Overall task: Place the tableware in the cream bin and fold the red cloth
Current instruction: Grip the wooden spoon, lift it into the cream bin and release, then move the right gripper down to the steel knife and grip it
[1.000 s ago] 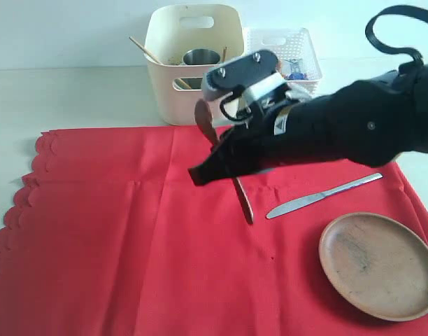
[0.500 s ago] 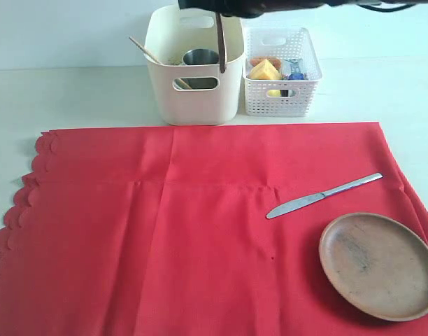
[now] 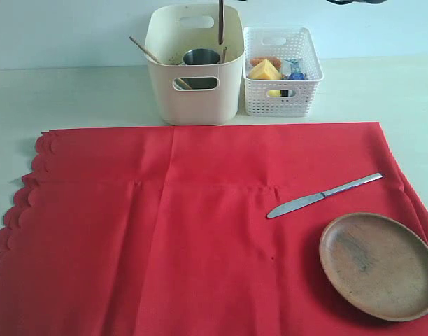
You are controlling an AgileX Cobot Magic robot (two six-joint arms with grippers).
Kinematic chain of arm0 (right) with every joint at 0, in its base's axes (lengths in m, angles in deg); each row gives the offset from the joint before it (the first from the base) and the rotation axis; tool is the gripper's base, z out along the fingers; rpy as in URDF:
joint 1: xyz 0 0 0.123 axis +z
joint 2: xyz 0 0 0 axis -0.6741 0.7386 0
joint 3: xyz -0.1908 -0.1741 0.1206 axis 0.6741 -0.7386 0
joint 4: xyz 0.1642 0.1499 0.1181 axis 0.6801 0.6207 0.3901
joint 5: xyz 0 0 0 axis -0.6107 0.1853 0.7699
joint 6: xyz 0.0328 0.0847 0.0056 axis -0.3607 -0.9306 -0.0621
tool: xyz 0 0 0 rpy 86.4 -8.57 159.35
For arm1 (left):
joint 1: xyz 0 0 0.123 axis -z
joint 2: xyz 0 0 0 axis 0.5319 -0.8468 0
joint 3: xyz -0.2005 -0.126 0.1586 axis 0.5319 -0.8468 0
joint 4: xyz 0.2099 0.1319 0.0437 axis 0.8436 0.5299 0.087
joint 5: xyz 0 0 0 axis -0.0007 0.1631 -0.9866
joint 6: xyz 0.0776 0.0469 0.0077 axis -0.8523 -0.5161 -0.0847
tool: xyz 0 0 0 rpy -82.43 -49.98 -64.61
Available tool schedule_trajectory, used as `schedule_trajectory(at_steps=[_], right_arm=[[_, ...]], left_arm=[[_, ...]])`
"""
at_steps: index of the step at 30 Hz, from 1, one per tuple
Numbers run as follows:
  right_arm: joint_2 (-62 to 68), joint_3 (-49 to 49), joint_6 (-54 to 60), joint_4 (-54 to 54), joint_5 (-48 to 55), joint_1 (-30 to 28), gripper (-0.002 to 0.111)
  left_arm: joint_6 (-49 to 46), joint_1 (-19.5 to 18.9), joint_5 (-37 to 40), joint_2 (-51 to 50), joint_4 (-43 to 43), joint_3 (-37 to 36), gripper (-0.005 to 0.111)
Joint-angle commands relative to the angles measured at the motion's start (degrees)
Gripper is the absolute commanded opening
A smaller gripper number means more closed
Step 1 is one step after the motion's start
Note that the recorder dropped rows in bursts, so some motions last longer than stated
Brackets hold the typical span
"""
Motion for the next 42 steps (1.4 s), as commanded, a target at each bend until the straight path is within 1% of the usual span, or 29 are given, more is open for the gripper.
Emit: schedule_trajectory(at_steps=[1, 3, 5, 12, 14, 15, 17, 18, 21, 23, 26, 29, 33, 34, 38, 40, 41, 42], right_arm=[[1.26, 1.63, 0.11, -0.50, -0.80, -0.47, 0.000], [1.60, 1.63, 0.11, -0.50, -1.18, -0.47, 0.001], [1.85, 1.63, 0.11, -0.50, -1.69, -0.47, 0.007], [1.96, 1.63, 0.22, -0.50, -4.00, -0.47, 0.041], [1.96, 1.63, 0.65, -0.50, -4.00, -0.47, 0.048], [1.96, 1.63, 0.65, -0.50, -4.00, -0.47, 0.054], [1.75, 1.63, 0.65, -0.50, -2.95, -0.47, 0.059], [1.44, 1.63, 0.65, -0.50, -1.92, -0.47, 0.059], [-1.37, 1.63, 0.65, -1.46, 7.62, -1.06, 0.059], [-3.13, 1.63, 0.65, -2.47, 11.35, -1.78, 0.059], [-6.53, 1.63, 0.65, -6.73, 19.18, -3.50, 0.058], [-9.23, 1.63, 0.65, -14.29, 26.22, -4.84, 0.052], [-12.09, 1.63, 0.65, -15.09, 31.64, -7.26, 0.045], [-12.63, 1.63, 0.65, -15.41, 32.62, -7.67, 0.041], [-15.86, 0.67, 0.65, -18.68, 36.91, -9.35, 0.020], [-17.57, -1.05, 2.99, -20.03, 38.16, -9.59, 0.011], [-18.54, -2.31, 6.35, -20.28, 39.17, -9.72, 0.005], [-19.46, -3.70, 8.76, -20.28, 40.39, -9.72, 0.001]], left_arm=[[0.15, 0.28, -0.21, 0.37, -0.11, -0.21, 0.001], [0.15, 0.28, -0.21, 0.37, -0.11, -0.21, 0.001], [0.15, 0.28, -0.21, 0.37, -0.11, -0.21, 0.001], [0.15, 0.28, -0.21, 0.37, -0.11, -0.21, 0.001], [0.15, 0.28, -0.21, 0.37, -0.11, -0.21, 0.001], [0.15, 0.28, -0.21, 0.37, -0.11, -0.21, 0.001], [0.15, 0.28, -0.21, 0.37, -0.11, -0.21, 0.001], [0.15, 0.28, -0.21, 0.37, -0.11, -0.21, 0.001], [0.15, 0.28, -0.21, 0.37, -0.11, -0.21, 0.001], [0.15, 0.28, -0.21, 0.37, -0.11, -0.21, 0.001], [0.15, 0.28, -0.21, 0.37, -0.11, -0.21, 0.001], [0.15, 0.28, -0.21, 0.37, -0.11, -0.21, 0.001], [0.15, 0.28, -0.21, 0.37, -0.11, -0.21, 0.001], [0.15, 0.28, -0.21, 0.37, -0.11, -0.21, 0.001], [0.15, 0.28, -0.21, 0.37, -0.11, -0.21, 0.001], [0.15, 0.28, -0.21, 0.37, -0.11, -0.21, 0.001], [0.15, 0.28, -0.21, 0.37, -0.11, -0.21, 0.001], [0.15, 0.28, -0.21, 0.37, -0.11, -0.21, 0.001]])
